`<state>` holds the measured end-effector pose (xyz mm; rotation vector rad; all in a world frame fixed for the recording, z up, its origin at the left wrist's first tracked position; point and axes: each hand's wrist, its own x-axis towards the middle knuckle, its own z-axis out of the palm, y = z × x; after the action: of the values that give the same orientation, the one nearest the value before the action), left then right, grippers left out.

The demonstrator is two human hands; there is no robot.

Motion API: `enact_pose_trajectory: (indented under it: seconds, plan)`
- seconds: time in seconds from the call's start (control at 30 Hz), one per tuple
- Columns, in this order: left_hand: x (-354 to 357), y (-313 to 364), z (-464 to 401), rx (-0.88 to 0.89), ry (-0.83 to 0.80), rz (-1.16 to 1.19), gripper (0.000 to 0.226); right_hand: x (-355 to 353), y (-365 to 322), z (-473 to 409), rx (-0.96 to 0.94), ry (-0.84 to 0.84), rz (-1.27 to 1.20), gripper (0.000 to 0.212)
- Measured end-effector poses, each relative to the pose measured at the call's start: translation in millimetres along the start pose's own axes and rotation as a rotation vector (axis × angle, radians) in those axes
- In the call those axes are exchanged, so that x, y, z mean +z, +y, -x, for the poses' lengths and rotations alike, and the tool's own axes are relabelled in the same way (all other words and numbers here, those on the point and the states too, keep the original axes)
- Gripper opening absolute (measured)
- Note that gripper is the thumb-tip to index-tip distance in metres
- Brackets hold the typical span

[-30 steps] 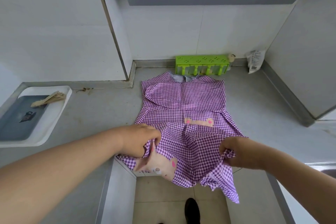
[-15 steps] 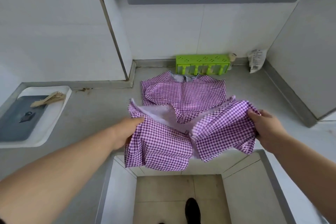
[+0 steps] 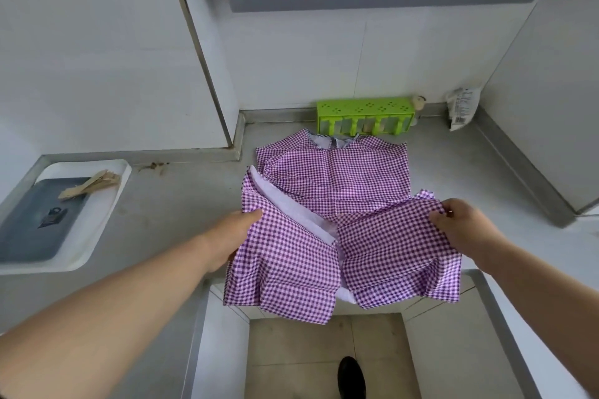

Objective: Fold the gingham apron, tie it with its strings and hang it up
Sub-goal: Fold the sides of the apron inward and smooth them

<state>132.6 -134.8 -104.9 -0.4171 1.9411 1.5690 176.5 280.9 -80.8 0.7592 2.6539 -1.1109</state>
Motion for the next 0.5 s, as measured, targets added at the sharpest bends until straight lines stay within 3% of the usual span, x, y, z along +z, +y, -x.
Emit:
enact_pose_trajectory:
  seconds: [0.27,0.5]
  plan:
    - [-12,29,-29,0.088,0.099,0.059,0.052,2,-9,-36,0.027,0.154,-0.188,0.020]
    - [-19,79,-91,0.076,0.143,0.103,0.054,0,-41,-132,0.126,0.099,-0.413,0.014]
